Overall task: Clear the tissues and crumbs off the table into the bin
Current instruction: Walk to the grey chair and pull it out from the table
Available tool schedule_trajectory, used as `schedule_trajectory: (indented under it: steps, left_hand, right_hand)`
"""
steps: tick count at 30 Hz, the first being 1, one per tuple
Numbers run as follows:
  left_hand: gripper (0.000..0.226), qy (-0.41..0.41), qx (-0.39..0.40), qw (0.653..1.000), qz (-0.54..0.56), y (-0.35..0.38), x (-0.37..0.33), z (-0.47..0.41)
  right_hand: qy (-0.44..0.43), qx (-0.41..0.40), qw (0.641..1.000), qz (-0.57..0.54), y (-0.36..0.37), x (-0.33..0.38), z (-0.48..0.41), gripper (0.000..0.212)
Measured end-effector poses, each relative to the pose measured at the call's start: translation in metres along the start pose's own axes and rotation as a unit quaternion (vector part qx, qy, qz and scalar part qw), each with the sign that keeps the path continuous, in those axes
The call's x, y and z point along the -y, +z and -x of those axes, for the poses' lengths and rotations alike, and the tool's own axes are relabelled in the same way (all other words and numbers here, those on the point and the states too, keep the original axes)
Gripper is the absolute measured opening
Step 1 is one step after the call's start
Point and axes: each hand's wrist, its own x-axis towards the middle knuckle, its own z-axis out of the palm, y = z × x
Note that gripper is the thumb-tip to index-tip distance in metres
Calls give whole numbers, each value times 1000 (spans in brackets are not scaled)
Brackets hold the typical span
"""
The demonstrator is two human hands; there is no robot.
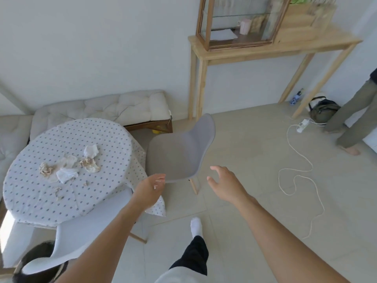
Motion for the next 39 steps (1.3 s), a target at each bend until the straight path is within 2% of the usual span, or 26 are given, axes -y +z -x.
schedule_trajectory:
  steps: [7, 14, 24, 33, 39]
  left_hand:
    - [34, -36, -26, 998, 53, 16, -34, -111]
    - [36, -39, -14, 997, 59, 17, -78, -211]
    - [37, -106, -35, 991, 80, 21, -79, -250]
    - [38, -206, -65, 969, 118, 60, -80, -276]
    - [38, -284, -123, 934, 181, 109, -109, -301]
  right_hand:
    - [-28, 32, 997, 71, -58, -7, -120, 54]
    - [-49, 80, 985, 142, -99, -5, -240, 55]
    - [-134, 181, 942, 247, -98, 13, -360, 55]
    - [-217, 286, 864, 353, -90, 23, -455, 55]
    - [-287, 376, 766, 436, -91, 16, -509, 57]
